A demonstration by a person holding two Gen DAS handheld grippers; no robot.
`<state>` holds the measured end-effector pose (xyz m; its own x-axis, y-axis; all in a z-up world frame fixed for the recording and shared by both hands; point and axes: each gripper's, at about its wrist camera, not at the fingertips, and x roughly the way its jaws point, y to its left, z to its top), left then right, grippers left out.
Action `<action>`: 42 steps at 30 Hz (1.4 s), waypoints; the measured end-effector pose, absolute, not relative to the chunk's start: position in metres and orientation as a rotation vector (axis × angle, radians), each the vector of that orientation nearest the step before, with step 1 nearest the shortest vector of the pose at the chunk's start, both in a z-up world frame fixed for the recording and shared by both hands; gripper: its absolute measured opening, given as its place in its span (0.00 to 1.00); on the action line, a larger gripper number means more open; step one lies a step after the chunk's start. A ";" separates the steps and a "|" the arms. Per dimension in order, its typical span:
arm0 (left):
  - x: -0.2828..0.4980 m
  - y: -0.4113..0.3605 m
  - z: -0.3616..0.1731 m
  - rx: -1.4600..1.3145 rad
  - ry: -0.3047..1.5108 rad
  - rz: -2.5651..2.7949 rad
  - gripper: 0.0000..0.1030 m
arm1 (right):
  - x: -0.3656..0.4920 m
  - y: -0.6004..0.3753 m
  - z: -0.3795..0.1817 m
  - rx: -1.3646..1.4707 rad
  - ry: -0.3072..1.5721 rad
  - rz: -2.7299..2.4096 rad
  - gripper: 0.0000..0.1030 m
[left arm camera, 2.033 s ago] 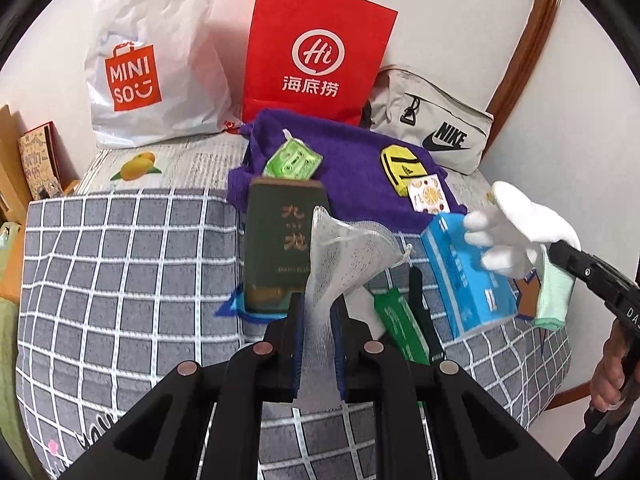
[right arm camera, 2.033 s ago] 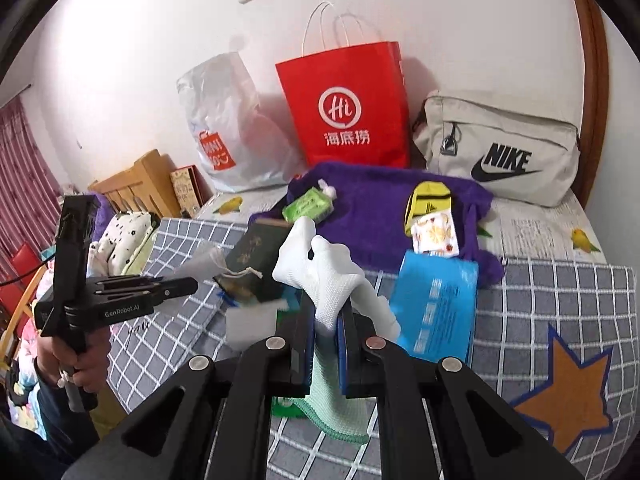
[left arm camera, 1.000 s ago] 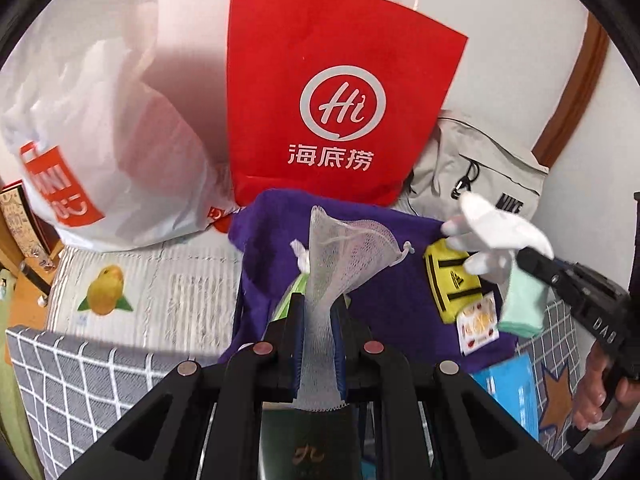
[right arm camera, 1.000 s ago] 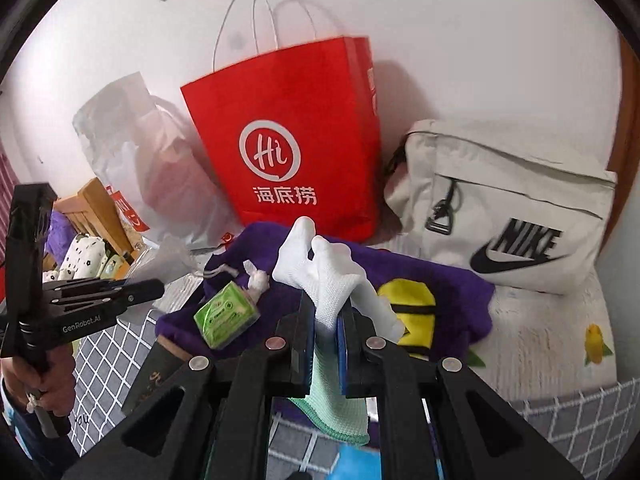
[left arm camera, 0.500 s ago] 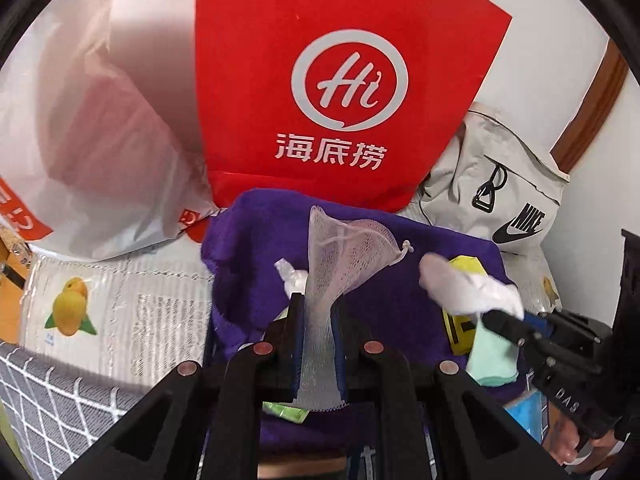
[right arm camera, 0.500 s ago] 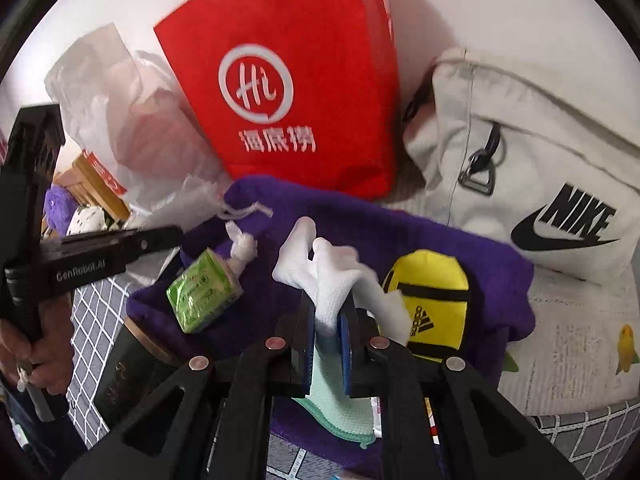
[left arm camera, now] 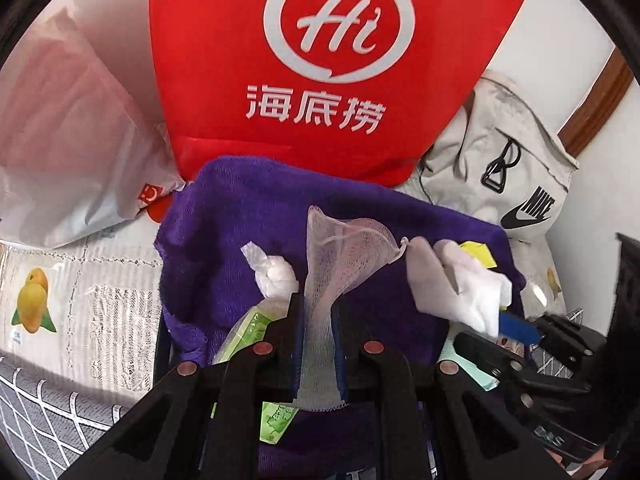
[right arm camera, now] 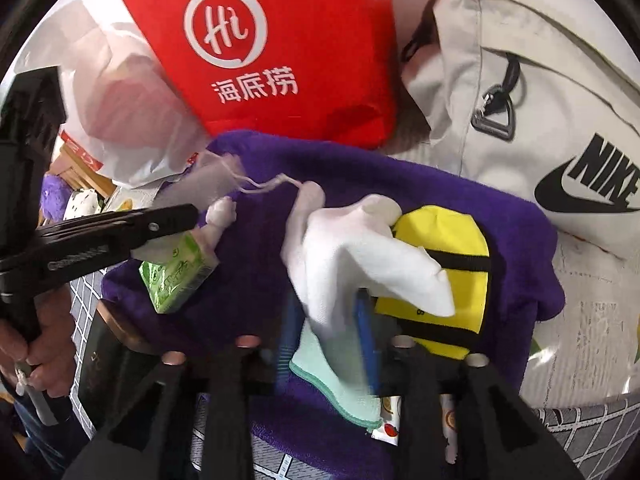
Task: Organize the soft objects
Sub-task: 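Lower both items onto the purple towel and open both tools, then withdraw both open tools from the towel back toward the pile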
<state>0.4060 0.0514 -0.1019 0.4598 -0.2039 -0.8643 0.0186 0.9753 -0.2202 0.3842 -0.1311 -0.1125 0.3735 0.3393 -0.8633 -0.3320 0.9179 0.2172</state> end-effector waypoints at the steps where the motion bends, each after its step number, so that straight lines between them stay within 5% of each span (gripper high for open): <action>1: 0.407 0.051 -0.104 -0.188 1.092 -0.134 0.12 | 0.382 -0.130 -0.109 0.000 1.086 0.430 0.49; 6: 0.408 0.049 -0.109 -0.176 1.097 -0.120 0.12 | 0.377 -0.133 -0.097 -0.010 1.038 0.445 0.59; 13: 0.406 0.047 -0.108 -0.153 1.091 -0.104 0.13 | 0.376 -0.147 -0.085 0.021 0.998 0.426 0.60; 15: 0.405 0.045 -0.108 -0.151 1.095 -0.094 0.26 | 0.376 -0.148 -0.081 0.017 0.984 0.410 0.60; 17: 0.404 0.042 -0.107 -0.135 1.092 -0.078 0.57 | 0.375 -0.149 -0.079 0.004 0.974 0.391 0.60; 18: 0.403 0.041 -0.105 -0.128 1.082 -0.076 0.59 | 0.375 -0.149 -0.078 -0.002 0.972 0.381 0.60; 42: 0.321 0.045 -0.040 -0.048 1.011 -0.022 0.59 | 0.314 -0.149 -0.025 -0.026 0.897 0.341 0.62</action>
